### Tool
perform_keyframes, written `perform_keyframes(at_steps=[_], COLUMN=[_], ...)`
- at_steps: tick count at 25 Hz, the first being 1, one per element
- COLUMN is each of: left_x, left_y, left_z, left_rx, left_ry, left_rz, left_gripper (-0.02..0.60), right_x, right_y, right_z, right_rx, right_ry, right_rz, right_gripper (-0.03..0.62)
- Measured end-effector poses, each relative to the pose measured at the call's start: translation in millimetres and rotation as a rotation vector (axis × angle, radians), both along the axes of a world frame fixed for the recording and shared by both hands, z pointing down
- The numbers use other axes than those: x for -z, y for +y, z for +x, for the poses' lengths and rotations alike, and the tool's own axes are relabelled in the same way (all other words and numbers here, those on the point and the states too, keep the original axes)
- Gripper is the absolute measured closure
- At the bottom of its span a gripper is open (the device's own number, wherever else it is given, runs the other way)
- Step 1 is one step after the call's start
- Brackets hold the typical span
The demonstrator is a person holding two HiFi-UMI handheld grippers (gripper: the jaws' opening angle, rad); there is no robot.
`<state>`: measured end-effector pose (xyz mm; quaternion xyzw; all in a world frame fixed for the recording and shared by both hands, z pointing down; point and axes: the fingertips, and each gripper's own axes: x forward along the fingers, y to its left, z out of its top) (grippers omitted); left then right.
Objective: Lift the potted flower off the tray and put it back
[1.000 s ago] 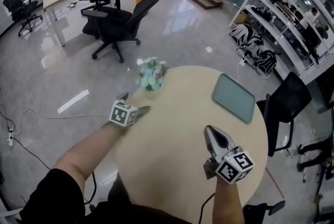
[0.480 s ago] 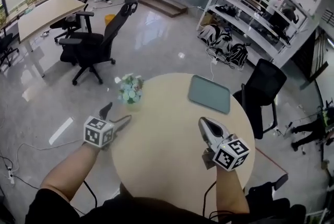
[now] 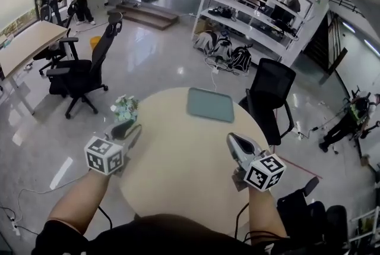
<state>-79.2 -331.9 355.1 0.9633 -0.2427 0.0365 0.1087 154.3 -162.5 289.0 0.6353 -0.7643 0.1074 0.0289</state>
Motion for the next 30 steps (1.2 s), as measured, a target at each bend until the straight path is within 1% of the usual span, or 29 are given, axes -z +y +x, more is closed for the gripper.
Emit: perform_keyframes(at_steps=[2, 3, 4, 6, 8, 10, 13, 17, 21, 22, 24, 27, 28, 30], left_x=[19, 29, 38, 48, 49, 43, 32, 38, 33, 30, 24, 13, 9, -4], left_y=[17, 27, 36, 51, 62, 69, 74, 63, 48, 44, 36, 25, 21, 12], left_z=[6, 9, 13, 20, 27, 33, 41, 38, 30, 29, 27, 26, 26, 23], left_rx=[0.008, 0.006, -0.003, -0.024, -0.04, -0.06, -0.081, -0.038, 0.004, 0.014, 0.038, 0.068, 0.078, 0.1], left_ry=[0.041, 0.067, 0.09, 0.124, 0.134, 0.115, 0.073, 0.101, 0.082, 0.076, 0.065, 0.046, 0.035, 0.008], left_rz=[-0.008, -0.012, -0.015, -0.025, -0.044, -0.053, -0.045, -0.047, -0.033, -0.034, -0.036, -0.045, -0.05, -0.065], left_gripper=[0.54, 0.568, 0.583, 0.583, 0.583, 0.584, 0.584, 0.583, 0.581, 0.562, 0.504, 0.472, 0.447, 0.376], right_x=[2, 3, 4, 4, 6, 7, 5, 5, 3, 2, 0, 0, -1, -3], right_y=[13, 19, 23, 31, 35, 36, 34, 29, 20, 18, 12, 5, 2, -4], right_z=[6, 9, 11, 15, 20, 25, 30, 34, 34, 34, 35, 36, 36, 36], right_rx=[0.007, 0.014, 0.023, 0.04, 0.051, 0.054, 0.053, 0.05, 0.052, 0.053, 0.059, 0.072, 0.076, 0.084], right_ry=[-0.02, -0.026, -0.028, -0.024, -0.022, -0.025, -0.035, -0.044, -0.047, -0.048, -0.047, -0.042, -0.041, -0.039], right_rz=[-0.007, -0.01, -0.013, -0.019, -0.018, -0.011, -0.004, -0.004, -0.005, -0.005, -0.007, -0.015, -0.018, -0.022], right_gripper=[0.58, 0.58, 0.58, 0.58, 0.58, 0.58, 0.58, 0.58, 0.58, 0.58, 0.58, 0.58, 0.58, 0.58])
